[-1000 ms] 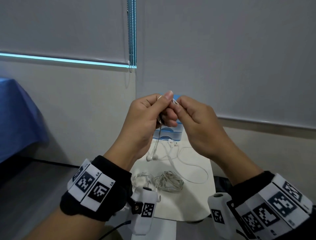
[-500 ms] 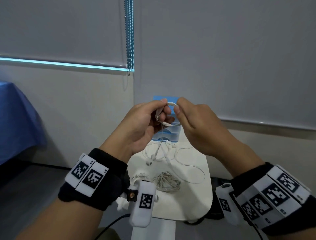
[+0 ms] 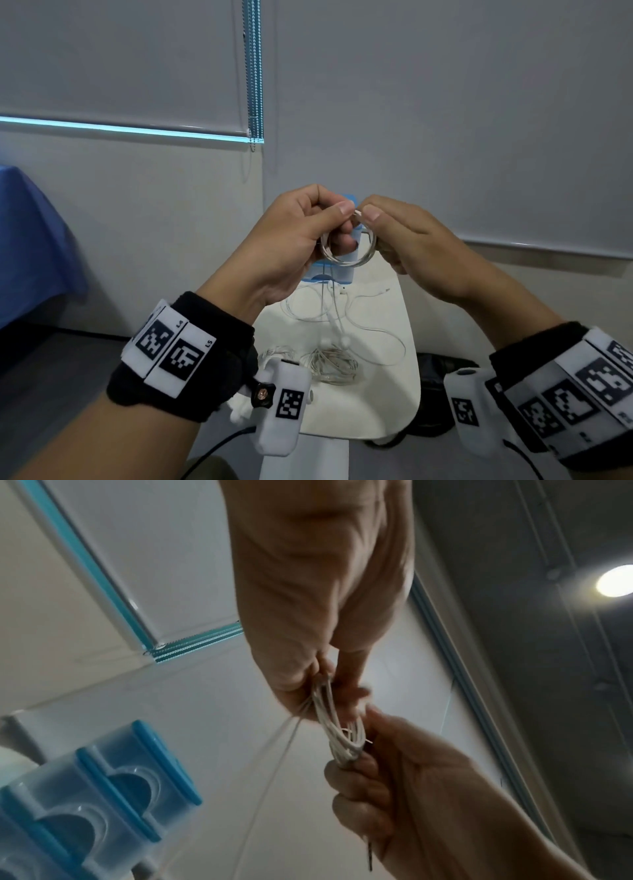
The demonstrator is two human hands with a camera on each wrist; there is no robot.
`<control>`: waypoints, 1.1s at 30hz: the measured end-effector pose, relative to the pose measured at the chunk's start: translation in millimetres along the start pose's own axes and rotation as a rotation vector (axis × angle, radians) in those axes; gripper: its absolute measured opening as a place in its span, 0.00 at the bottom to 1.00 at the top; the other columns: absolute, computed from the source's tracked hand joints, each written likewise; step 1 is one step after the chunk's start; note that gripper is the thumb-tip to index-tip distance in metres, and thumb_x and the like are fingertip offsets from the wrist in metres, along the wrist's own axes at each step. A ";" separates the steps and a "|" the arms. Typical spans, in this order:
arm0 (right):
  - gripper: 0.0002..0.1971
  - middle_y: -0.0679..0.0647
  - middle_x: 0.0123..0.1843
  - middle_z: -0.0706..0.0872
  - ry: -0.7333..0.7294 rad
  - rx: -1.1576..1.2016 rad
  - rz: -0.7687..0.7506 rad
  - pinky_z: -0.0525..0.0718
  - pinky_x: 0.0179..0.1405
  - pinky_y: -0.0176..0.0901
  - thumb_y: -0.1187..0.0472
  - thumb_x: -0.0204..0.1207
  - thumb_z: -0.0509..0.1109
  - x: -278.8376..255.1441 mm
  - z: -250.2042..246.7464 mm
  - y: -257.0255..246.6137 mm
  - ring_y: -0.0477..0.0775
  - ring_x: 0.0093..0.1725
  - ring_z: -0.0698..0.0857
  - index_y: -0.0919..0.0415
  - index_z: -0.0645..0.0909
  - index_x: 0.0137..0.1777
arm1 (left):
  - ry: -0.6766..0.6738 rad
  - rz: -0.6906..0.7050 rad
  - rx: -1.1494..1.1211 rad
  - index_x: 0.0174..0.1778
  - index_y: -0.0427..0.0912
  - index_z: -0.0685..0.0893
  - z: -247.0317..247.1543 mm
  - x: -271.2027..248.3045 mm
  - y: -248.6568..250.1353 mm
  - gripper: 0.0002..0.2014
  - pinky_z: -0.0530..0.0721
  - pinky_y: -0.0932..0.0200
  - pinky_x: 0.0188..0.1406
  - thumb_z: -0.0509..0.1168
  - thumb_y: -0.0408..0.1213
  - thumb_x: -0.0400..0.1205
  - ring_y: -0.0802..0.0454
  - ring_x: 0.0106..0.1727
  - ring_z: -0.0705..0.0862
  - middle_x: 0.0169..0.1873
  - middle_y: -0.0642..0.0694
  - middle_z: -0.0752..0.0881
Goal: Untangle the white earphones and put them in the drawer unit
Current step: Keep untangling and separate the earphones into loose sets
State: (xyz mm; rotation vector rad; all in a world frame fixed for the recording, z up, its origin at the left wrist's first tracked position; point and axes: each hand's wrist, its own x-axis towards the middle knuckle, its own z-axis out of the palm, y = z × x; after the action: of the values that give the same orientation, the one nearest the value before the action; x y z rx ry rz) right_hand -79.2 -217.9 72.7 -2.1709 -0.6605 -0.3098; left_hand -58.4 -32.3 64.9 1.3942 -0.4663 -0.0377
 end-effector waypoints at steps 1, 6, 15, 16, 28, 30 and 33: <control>0.15 0.37 0.29 0.75 0.001 0.088 0.043 0.69 0.31 0.34 0.57 0.92 0.57 -1.0 0.0 2.5 0.40 0.29 0.71 0.53 0.76 0.42 | 0.008 0.010 0.002 0.47 0.36 0.82 1.3 0.0 0.5 0.05 0.86 0.60 0.36 0.66 0.29 0.88 0.55 0.27 0.80 0.30 0.46 0.84; 0.08 0.49 0.40 0.87 0.026 -0.078 -0.011 0.79 0.43 0.46 0.62 0.89 0.66 -4.4 -8.1 12.2 0.46 0.40 0.81 0.57 0.82 0.47 | 0.015 0.046 0.006 0.45 0.36 0.81 -1.9 0.6 9.0 0.07 0.70 0.68 0.23 0.65 0.27 0.89 0.57 0.24 0.67 0.29 0.45 0.82; 0.06 0.68 0.48 0.91 0.215 0.206 0.082 0.91 0.54 0.59 0.67 0.81 0.76 10.5 7.4 3.4 0.59 0.43 0.88 0.58 0.95 0.51 | 0.029 0.061 0.029 0.44 0.38 0.81 8.8 3.1 12.1 0.07 0.65 0.65 0.25 0.66 0.29 0.89 0.57 0.24 0.65 0.27 0.48 0.83; 0.06 0.71 0.50 0.91 0.200 0.342 0.098 0.92 0.54 0.56 0.69 0.80 0.76 11.0 9.1 1.7 0.59 0.44 0.90 0.63 0.93 0.53 | 0.042 0.071 0.037 0.44 0.38 0.81 9.1 3.4 11.8 0.07 0.66 0.65 0.25 0.66 0.29 0.89 0.57 0.24 0.66 0.27 0.48 0.83; 0.20 0.57 0.47 0.87 -0.056 0.920 0.401 0.71 0.60 0.54 0.63 0.83 0.64 7.9 4.9 -2.7 0.52 0.48 0.83 0.65 0.84 0.73 | 0.093 0.128 0.266 0.48 0.39 0.80 3.5 4.3 -3.3 0.06 0.78 0.62 0.32 0.66 0.34 0.90 0.56 0.31 0.81 0.30 0.50 0.86; 0.20 0.58 0.47 0.83 -0.139 0.867 0.370 0.69 0.61 0.56 0.60 0.81 0.68 6.5 3.7 -2.9 0.54 0.52 0.79 0.65 0.83 0.72 | 0.069 0.127 0.308 0.50 0.38 0.81 1.6 2.1 -3.7 0.05 0.77 0.64 0.30 0.65 0.35 0.90 0.58 0.29 0.79 0.30 0.53 0.85; 0.24 0.58 0.54 0.87 -0.147 0.642 0.323 0.75 0.56 0.50 0.66 0.79 0.75 6.1 6.6 -3.5 0.53 0.56 0.85 0.61 0.80 0.75 | 0.072 0.142 0.374 0.51 0.40 0.85 -1.4 1.2 -5.6 0.07 0.76 0.68 0.30 0.64 0.36 0.91 0.63 0.27 0.77 0.34 0.53 0.84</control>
State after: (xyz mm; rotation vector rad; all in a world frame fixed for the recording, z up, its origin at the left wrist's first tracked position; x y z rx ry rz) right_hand -76.1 -208.8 73.5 -1.6467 -0.4013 0.2148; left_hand -55.4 -32.4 59.8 1.7174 -0.5288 0.2253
